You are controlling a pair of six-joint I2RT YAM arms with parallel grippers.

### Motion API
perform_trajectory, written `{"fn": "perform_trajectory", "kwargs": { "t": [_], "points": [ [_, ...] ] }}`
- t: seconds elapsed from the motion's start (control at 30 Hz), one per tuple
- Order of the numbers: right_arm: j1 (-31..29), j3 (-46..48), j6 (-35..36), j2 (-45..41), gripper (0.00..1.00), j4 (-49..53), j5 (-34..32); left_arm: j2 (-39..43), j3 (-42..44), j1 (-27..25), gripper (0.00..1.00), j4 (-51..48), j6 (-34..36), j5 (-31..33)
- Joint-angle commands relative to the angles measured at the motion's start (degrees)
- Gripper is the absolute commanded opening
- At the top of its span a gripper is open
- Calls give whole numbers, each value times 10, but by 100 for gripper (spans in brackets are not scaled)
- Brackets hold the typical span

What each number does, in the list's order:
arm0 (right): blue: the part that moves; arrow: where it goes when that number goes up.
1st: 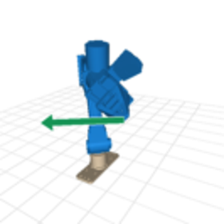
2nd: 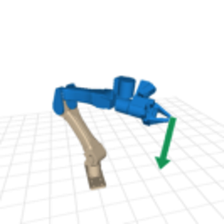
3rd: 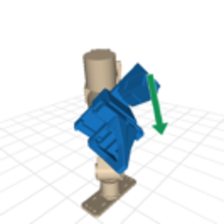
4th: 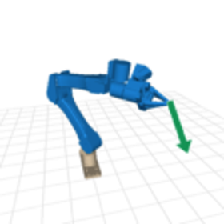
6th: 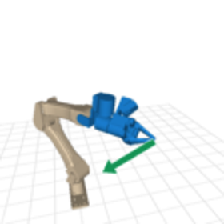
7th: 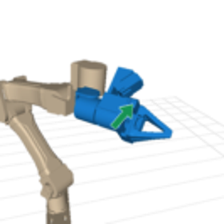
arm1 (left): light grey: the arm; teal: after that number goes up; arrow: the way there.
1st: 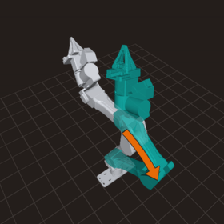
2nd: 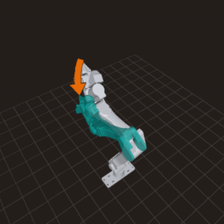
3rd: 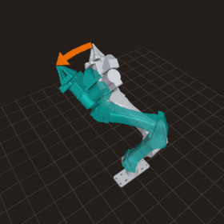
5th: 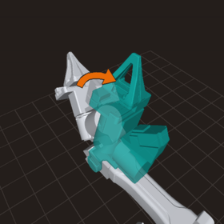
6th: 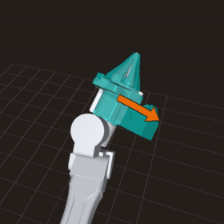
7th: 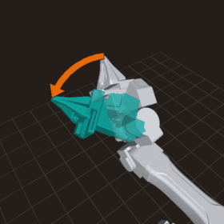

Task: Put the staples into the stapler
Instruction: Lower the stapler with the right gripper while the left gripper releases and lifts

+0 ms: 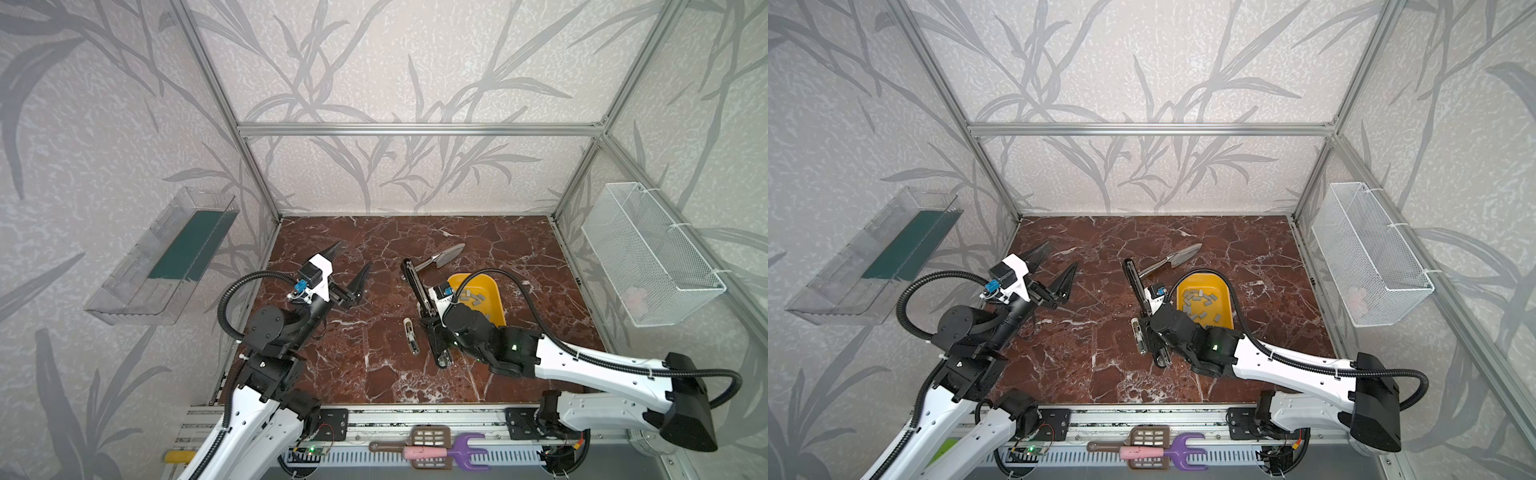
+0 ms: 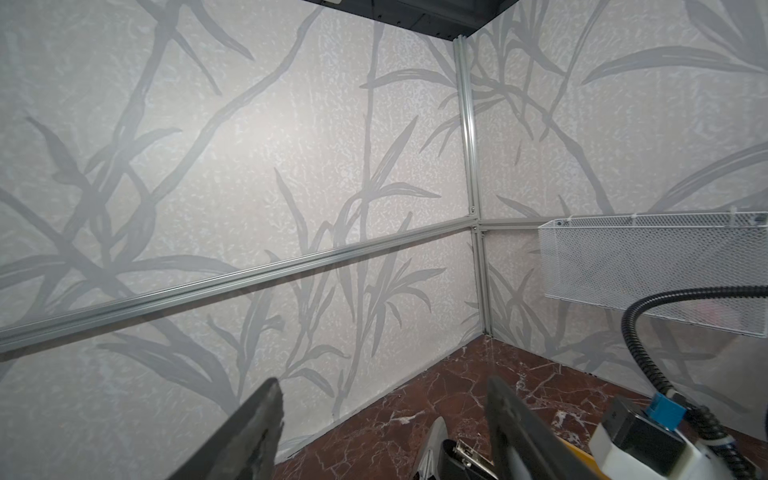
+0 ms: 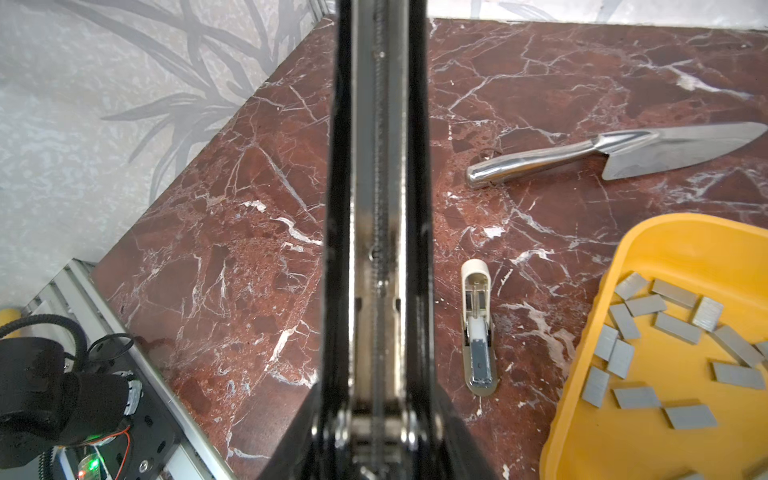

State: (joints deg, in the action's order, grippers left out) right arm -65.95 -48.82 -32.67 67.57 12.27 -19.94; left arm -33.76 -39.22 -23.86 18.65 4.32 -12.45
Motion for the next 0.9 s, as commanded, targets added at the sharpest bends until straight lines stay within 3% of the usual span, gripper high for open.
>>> {"fn": "perform_trajectory", "kwargs": {
  "t": [0.0,0.2,0.33,0.67,0.87],
  "points": [
    [-25,-25,-53,13,0,21,-70,5,-1,7,78,8,-8,59],
    [-99,-68,-73,84,0,42,-155,7,-3,14,78,8,-5,44],
    [-127,-112,-100,155,0,53,-164,7,-1,15,78,11,-5,36],
    [-80,-252,-147,349,0,100,-72,13,-1,18,78,13,-5,30],
    [-56,-302,-125,433,0,98,-91,12,-2,20,78,12,-8,18]
  ]
}}
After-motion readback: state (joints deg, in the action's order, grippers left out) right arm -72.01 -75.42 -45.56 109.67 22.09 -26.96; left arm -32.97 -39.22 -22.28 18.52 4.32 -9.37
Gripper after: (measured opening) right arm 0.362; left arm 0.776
